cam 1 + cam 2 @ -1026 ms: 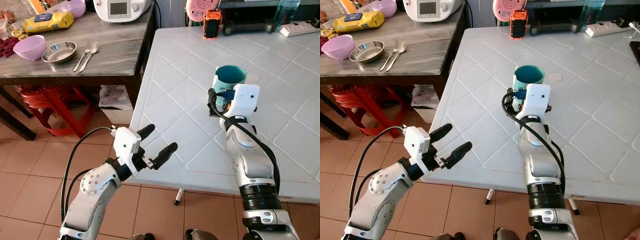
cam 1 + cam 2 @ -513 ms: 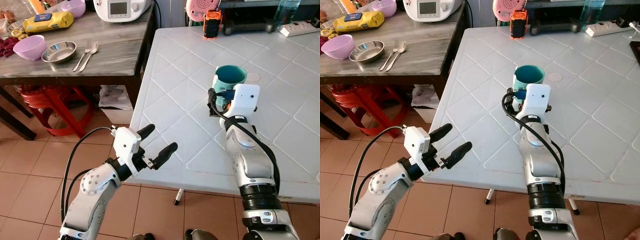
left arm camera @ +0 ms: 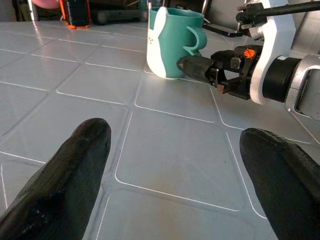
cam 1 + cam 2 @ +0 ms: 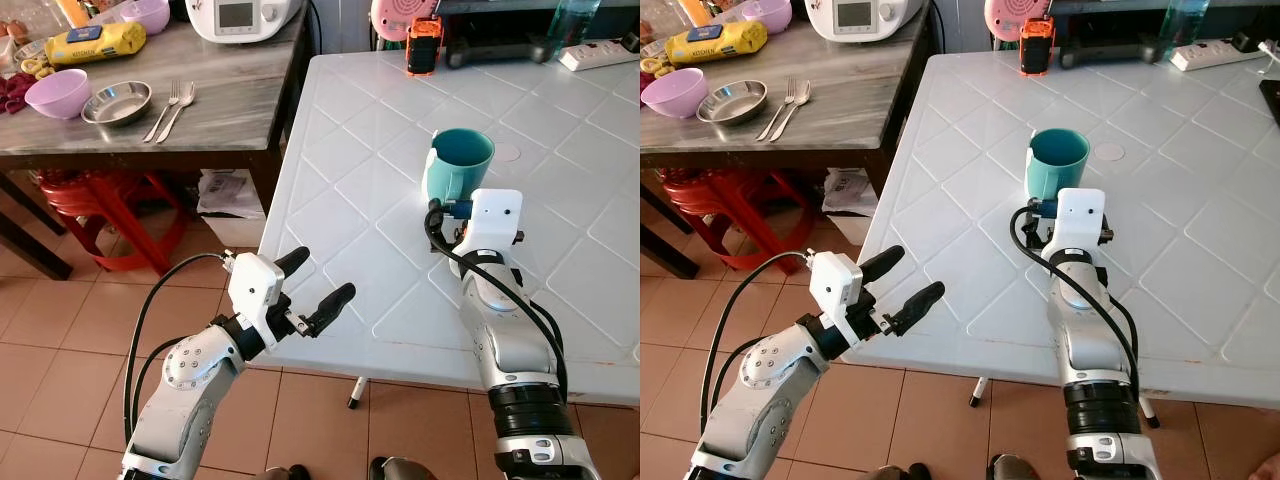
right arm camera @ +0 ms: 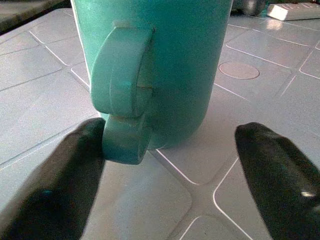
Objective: Setting the table
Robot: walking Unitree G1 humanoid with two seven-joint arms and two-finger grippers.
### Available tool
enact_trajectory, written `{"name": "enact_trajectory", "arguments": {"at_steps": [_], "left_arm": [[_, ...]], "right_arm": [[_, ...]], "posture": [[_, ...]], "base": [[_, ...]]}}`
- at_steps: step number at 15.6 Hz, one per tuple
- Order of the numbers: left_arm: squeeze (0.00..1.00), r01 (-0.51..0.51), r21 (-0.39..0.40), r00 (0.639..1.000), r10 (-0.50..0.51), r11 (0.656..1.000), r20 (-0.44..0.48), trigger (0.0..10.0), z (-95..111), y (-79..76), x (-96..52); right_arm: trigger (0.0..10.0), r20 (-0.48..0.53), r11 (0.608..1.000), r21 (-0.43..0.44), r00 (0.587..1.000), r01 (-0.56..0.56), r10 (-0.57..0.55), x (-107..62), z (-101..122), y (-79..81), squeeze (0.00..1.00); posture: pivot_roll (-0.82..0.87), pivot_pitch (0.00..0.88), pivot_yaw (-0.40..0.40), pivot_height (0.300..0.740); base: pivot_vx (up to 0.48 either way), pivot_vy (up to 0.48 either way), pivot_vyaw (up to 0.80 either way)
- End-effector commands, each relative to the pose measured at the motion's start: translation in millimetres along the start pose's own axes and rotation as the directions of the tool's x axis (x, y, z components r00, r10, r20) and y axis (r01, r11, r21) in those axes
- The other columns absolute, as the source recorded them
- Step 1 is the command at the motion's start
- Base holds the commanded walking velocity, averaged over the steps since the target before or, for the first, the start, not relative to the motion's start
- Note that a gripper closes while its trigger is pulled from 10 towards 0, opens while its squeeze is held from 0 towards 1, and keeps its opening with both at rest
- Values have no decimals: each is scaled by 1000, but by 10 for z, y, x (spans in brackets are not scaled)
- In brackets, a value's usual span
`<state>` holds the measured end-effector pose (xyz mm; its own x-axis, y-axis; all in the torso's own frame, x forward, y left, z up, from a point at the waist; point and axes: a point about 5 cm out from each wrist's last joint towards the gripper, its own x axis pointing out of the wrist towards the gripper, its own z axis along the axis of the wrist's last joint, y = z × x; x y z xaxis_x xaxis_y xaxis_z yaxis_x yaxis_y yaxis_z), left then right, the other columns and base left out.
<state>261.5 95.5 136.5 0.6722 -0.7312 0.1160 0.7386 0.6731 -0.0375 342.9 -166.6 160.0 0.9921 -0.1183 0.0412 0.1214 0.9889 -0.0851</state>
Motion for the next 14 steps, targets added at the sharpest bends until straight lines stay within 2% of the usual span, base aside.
{"name": "enact_trajectory", "arguments": {"at_steps": [1, 2, 3, 6, 8, 10, 11, 14], "left_arm": [[0, -2, 10, 1000, 2, 1000, -16, 10000, -17, 8, -16], [0, -3, 10, 1000, 3, 1000, -15, 10000, -18, 8, -15], [0, -4, 9, 1000, 4, 1000, -15, 10000, -21, 8, -11], [0, -8, 9, 1000, 8, 1000, -16, 10000, -27, 12, -5], [0, -11, 9, 1000, 11, 1000, -15, 10000, -28, 13, -6], [0, -13, 11, 1000, 13, 1000, -15, 10000, -31, 12, -8], [0, -13, 10, 1000, 14, 1000, -15, 10000, -33, 12, -7], [0, -10, 8, 1000, 10, 1000, -16, 10000, -41, 5, -1]], "right_arm": [[4941, 45, 1000, -14, 999, -23, 24, -10, 81, 54, 0], [6392, 61, 999, -30, 997, -35, 37, -10, 108, 65, 0], [10000, 90, 997, -61, 995, -44, 49, -5, 163, 85, 0], [10000, 124, 993, -83, 988, -86, 96, 8, 222, 142, 0], [10000, 121, 994, -75, 989, -77, 86, 19, 226, 136, 0], [3059, 124, 995, -65, 989, -69, 77, 21, 227, 112, 0], [0, 128, 995, -67, 989, -69, 78, 14, 224, 104, 0], [0, 127, 995, -65, 989, -70, 77, -8, 205, 96, 0]], "posture": [[-158, 175, 116, 740], [-158, 175, 116, 740], [-160, 173, 115, 740], [-160, 170, 113, 740], [-159, 169, 112, 740], [-157, 168, 112, 740], [-157, 168, 112, 740], [-165, 170, 115, 740]], "base": [[0, 0, 0], [0, 0, 0], [0, 0, 0], [0, 0, 0], [0, 0, 0], [0, 0, 0], [0, 0, 0], [0, 0, 0]]}}
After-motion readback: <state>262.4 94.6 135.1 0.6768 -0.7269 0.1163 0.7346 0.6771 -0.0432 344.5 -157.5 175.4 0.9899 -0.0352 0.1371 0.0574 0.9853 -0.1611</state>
